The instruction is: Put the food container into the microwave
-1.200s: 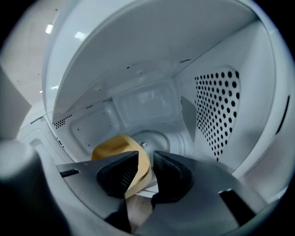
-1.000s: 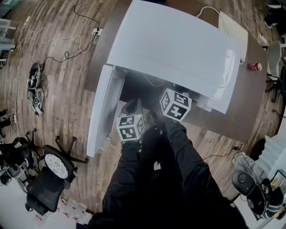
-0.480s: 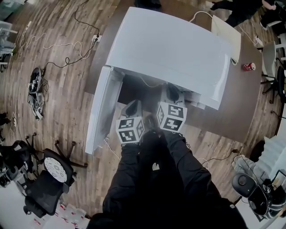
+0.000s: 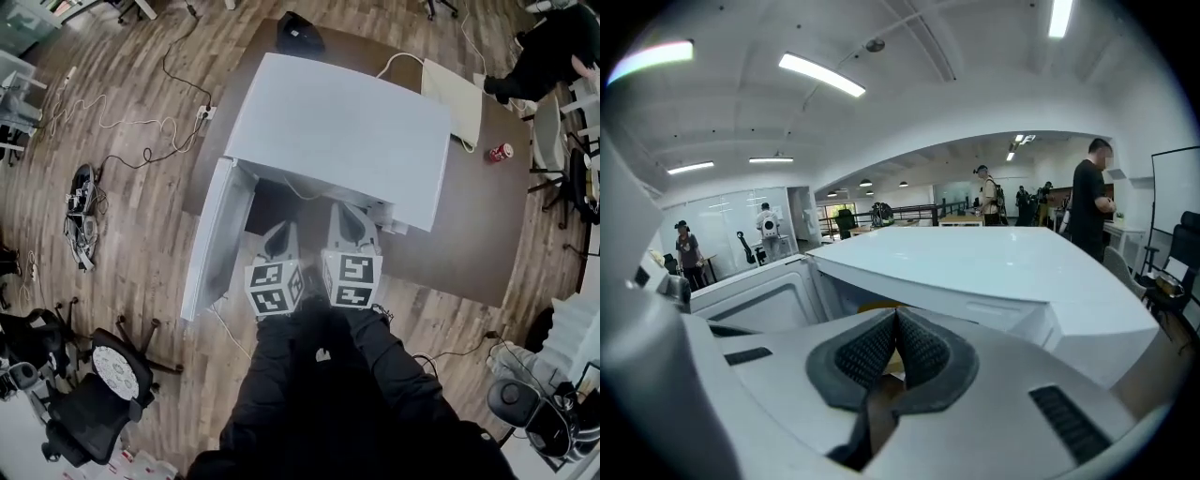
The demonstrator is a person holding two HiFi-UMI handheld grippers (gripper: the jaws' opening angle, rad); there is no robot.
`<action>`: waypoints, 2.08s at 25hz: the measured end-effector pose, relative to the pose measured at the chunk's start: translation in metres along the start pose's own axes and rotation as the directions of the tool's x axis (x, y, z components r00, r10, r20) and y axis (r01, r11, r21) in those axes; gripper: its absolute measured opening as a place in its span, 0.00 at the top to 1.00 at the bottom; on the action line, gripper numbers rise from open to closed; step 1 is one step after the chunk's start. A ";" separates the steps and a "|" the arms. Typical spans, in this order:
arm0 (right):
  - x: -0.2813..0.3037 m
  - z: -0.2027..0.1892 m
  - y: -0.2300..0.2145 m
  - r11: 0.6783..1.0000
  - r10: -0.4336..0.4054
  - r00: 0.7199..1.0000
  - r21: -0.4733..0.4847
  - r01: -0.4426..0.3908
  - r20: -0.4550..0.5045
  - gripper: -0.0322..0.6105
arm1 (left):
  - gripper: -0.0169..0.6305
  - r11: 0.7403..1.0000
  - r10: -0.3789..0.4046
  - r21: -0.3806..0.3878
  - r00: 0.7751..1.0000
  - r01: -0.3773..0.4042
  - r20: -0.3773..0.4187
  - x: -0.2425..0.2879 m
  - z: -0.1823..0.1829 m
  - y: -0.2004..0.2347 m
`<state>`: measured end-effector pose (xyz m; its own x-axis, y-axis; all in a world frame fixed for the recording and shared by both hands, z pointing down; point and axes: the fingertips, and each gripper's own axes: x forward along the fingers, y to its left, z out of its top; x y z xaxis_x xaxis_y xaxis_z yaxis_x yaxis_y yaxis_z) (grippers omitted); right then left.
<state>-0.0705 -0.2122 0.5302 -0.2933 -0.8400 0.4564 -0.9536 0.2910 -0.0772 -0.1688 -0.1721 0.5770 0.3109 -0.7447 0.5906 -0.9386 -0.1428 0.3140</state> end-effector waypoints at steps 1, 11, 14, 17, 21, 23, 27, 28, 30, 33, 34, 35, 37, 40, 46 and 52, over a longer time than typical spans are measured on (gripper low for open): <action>-0.003 0.006 0.000 1.000 0.004 1.000 -0.006 -0.004 0.013 0.91 | 0.92 1.000 -0.004 0.007 1.000 0.004 0.015 -0.001 0.008 -0.005; -0.048 0.063 0.002 0.998 0.044 0.991 -0.044 -0.039 0.128 0.91 | 0.92 0.993 -0.080 0.095 0.982 0.064 0.172 -0.030 0.076 -0.056; -0.059 0.081 0.001 0.997 0.060 0.986 -0.056 -0.051 0.156 0.91 | 0.92 0.990 -0.092 0.123 0.973 0.067 0.209 -0.041 0.095 -0.069; -0.074 0.101 -0.001 0.995 0.073 0.978 -0.075 -0.060 0.196 0.91 | 0.92 0.985 -0.105 0.156 0.962 0.067 0.252 -0.055 0.114 -0.082; -0.093 0.127 -0.003 0.993 0.094 0.963 -0.093 -0.073 0.251 0.91 | 0.92 0.978 -0.129 0.197 0.941 0.068 0.312 -0.074 0.141 -0.101; -0.102 0.140 -0.002 0.992 0.101 0.955 -0.101 -0.076 0.279 0.91 | 0.92 0.974 -0.145 0.215 0.929 0.073 0.341 -0.084 0.153 -0.110; -0.115 0.160 0.000 0.990 0.113 0.939 -0.122 -0.077 0.326 0.91 | 0.92 0.968 -0.166 0.241 0.908 0.074 0.386 -0.099 0.170 -0.123; -0.118 0.165 0.000 0.989 0.115 0.935 -0.127 -0.076 0.334 0.91 | 0.92 0.966 -0.170 0.246 0.903 0.075 0.394 -0.102 0.174 -0.126; -0.123 0.172 -0.001 0.988 0.118 0.930 -0.136 -0.074 0.349 0.91 | 0.92 0.964 -0.180 0.256 0.896 0.077 0.407 -0.107 0.178 -0.131; -0.127 0.182 -0.001 0.986 0.123 0.921 -0.146 -0.073 0.370 0.91 | 0.92 0.961 -0.186 0.265 0.887 0.076 0.422 -0.113 0.183 -0.134; -0.128 0.185 -0.002 0.986 0.125 0.918 -0.148 -0.074 0.377 0.91 | 0.92 0.961 -0.187 0.267 0.885 0.075 0.427 -0.115 0.185 -0.135; -0.129 0.188 -0.003 0.986 0.127 0.915 -0.150 -0.074 0.382 0.91 | 0.92 0.961 -0.188 0.268 0.883 0.073 0.431 -0.116 0.187 -0.136; -0.130 0.192 -0.004 0.985 0.129 0.912 -0.153 -0.074 0.390 0.91 | 0.92 0.960 -0.189 0.272 0.879 0.072 0.437 -0.117 0.191 -0.138; -0.132 0.196 -0.004 0.984 0.126 0.907 -0.164 -0.064 0.402 0.91 | 0.92 0.958 -0.193 0.278 0.876 0.071 0.443 -0.117 0.194 -0.139; -0.136 0.201 -0.010 0.983 0.118 0.904 -0.175 -0.048 0.412 0.91 | 0.92 0.956 -0.197 0.285 0.874 0.070 0.444 -0.117 0.198 -0.144; -0.135 0.196 -0.009 0.984 0.119 0.902 -0.172 -0.050 0.415 0.91 | 0.92 0.955 -0.193 0.289 0.876 0.065 0.442 -0.116 0.194 -0.141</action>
<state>-0.0351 -0.1912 0.2954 -0.4060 -0.9132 0.0352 -0.9116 0.4074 0.0540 -0.1012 -0.1918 0.3196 0.3875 -0.9130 0.1276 -0.9196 -0.3729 0.1239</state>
